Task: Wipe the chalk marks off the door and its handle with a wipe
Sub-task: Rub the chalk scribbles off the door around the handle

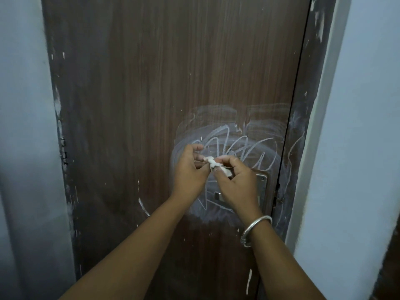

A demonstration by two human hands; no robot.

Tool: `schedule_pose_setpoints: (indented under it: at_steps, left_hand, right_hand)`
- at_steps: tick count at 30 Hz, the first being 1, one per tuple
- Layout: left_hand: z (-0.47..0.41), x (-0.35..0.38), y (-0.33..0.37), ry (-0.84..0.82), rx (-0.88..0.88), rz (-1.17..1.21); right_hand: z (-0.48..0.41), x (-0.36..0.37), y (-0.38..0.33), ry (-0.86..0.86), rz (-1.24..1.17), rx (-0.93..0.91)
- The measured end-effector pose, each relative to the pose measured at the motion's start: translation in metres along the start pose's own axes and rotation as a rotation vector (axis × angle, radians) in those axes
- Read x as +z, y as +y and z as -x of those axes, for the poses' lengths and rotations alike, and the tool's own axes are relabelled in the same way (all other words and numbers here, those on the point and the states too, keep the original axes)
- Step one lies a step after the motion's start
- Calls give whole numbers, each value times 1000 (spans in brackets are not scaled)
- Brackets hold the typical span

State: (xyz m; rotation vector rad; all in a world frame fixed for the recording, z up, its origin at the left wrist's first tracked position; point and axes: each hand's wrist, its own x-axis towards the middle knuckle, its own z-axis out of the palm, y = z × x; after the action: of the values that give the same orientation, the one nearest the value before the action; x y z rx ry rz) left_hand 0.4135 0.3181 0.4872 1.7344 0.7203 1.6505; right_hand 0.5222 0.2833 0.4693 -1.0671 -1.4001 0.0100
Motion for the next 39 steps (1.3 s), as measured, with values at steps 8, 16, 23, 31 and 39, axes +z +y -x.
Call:
schedule_pose_setpoints:
  at_steps: [8, 16, 23, 31, 39]
  left_hand:
    - [-32, -20, 4, -38, 26, -12]
    - [-59, -44, -4, -255, 123, -374]
    - [-83, -59, 0, -347, 203, -430]
    - [-93, -69, -9, -331, 102, -545]
    - [-98, -63, -1, -364, 66, -600]
  right_hand:
    - [-29, 13, -13, 33, 422, -254]
    - [-75, 45, -4, -209, 905, -339]
    - [-104, 77, 3, -283, 1391, -546]
    - [-120, 81, -6, -113, 1379, -432]
    - [-102, 74, 7, -198, 1389, -453]
